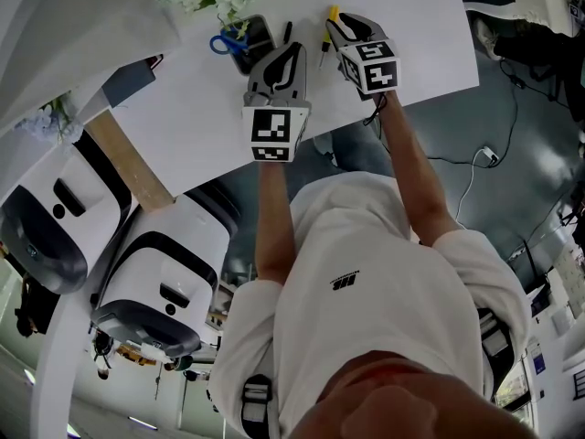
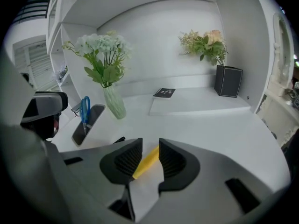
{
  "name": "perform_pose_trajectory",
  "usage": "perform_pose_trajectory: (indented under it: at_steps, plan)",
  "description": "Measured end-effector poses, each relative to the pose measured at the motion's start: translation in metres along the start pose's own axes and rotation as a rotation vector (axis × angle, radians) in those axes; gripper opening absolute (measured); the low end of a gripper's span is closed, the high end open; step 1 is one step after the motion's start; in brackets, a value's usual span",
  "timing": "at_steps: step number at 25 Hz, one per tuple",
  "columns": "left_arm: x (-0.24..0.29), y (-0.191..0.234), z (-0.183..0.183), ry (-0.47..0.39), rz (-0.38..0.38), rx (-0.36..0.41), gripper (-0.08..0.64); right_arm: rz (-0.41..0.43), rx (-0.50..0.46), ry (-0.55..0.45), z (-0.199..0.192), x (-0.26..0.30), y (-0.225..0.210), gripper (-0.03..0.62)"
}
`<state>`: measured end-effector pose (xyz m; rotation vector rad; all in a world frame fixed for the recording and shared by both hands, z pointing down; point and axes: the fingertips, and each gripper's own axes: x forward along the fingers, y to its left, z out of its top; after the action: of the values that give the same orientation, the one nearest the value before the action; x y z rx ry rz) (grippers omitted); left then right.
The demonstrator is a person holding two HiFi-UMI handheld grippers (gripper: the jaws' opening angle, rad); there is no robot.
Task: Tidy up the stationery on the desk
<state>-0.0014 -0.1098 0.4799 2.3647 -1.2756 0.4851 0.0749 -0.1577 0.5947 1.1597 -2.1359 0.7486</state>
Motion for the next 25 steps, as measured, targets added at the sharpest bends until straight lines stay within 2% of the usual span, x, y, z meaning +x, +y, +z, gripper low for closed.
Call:
perform_pose_trajectory:
  at_steps: [17,25]
  plan:
    - [0.018,0.0,-0.003,0.024,0.016,-0.012,0.0,0.02,0.053,0.097,-0.015,0.031,-0.014,0.127]
    - [0.019,0.003,-0.004,0.023,0.018,-0.021,0.0,0.012,0.031,0.117,-0.012,0.041,-0.013,0.138]
